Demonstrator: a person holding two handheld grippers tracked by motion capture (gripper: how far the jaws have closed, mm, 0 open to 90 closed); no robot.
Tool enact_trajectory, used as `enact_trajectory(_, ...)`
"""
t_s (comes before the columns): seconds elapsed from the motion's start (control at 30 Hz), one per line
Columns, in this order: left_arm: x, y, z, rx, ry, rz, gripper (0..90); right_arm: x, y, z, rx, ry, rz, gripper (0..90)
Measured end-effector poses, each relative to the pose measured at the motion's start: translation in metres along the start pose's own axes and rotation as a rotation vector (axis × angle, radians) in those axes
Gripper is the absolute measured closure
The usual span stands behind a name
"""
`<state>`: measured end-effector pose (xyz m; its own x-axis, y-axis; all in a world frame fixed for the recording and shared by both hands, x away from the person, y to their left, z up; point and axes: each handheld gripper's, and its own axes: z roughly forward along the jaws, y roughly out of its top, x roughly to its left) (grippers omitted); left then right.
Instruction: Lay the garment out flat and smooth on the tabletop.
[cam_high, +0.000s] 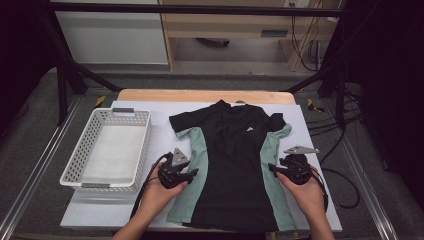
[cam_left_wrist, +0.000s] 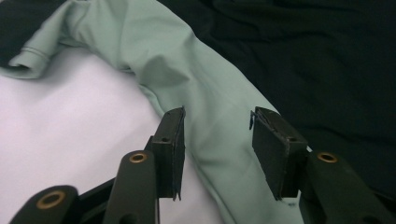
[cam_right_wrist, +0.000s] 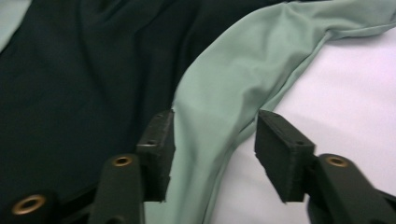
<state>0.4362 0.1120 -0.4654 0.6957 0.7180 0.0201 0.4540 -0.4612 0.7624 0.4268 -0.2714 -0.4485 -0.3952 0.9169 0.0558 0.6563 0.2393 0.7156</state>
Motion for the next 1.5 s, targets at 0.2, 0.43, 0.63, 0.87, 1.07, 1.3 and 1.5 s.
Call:
enact_trajectory(0.2,0.001,-0.005,0.010,0.013,-0.002,0.015,60.4,0.003,-0.009,0.005,0.020,-0.015,-0.019,60.3)
enact_trajectory(0.43,-0.002,-0.009,0.013,0.019,0.010,0.037,69.6,0.005,-0.011,0.004,0.015,-0.017,-0.027,64.4)
enact_trajectory(0.63,0.001,-0.010,0.012,0.026,-0.006,0.011,85.5,0.006,-0.012,0.005,0.026,-0.008,-0.031,70.9)
enact_trajectory(0.87,0.003,-0.011,0.010,0.023,-0.018,0.009,87.8,0.006,-0.013,0.009,0.057,0.003,-0.058,82.8)
enact_trajectory(1.07,0.004,-0.013,0.004,0.022,-0.026,0.006,88.0,0.007,-0.015,0.008,0.075,0.005,-0.083,89.5)
enact_trajectory(1.3,0.005,-0.015,0.000,0.036,-0.044,0.011,88.1,0.005,-0.018,0.007,0.079,0.015,-0.095,89.7)
enact_trajectory(1.5,0.001,-0.020,-0.009,0.045,-0.059,0.015,88.1,0.006,-0.022,0.003,0.088,0.033,-0.118,89.7)
